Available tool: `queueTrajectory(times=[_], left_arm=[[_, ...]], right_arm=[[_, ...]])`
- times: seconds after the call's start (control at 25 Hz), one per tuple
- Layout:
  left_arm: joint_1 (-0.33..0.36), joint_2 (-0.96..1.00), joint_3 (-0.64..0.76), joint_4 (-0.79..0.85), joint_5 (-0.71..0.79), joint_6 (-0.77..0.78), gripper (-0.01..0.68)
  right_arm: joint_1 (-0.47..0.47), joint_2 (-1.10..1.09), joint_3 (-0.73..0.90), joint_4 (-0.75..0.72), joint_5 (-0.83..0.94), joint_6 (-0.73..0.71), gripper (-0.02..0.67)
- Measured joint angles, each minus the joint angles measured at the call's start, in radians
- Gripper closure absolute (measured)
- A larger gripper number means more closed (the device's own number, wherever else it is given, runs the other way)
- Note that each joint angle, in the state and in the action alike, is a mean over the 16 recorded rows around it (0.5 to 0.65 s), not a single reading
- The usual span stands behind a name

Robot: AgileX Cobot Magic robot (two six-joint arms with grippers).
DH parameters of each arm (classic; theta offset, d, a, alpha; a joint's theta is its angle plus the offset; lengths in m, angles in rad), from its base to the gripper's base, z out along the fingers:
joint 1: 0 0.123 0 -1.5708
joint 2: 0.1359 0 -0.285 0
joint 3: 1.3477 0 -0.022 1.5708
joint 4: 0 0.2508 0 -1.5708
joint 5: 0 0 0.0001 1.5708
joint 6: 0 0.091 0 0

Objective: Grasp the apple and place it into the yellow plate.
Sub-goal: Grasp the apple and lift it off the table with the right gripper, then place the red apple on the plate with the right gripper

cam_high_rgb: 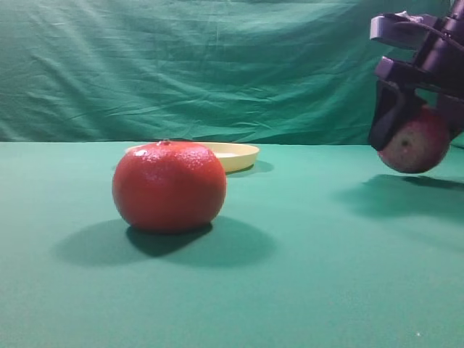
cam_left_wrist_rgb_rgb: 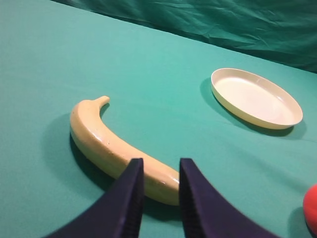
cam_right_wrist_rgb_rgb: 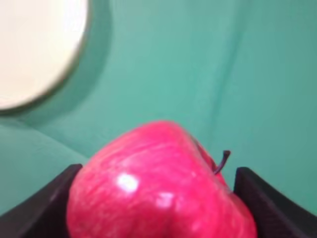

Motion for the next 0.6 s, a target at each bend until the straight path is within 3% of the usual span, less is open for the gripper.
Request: queueTrajectory(times=[0.36,0.6], left_arm=[[0.000,0.000,0.000,0.000,0.000,0.000,0.516],[0.000,0.000,0.000,0.000,0.000,0.000,0.516]], right_arm=[[0.239,0.059,-0.107,0.044,-0.272,-0.094,0.107],[0.325,0.124,-0.110,0.053,-0.446,-0.132,0.098]])
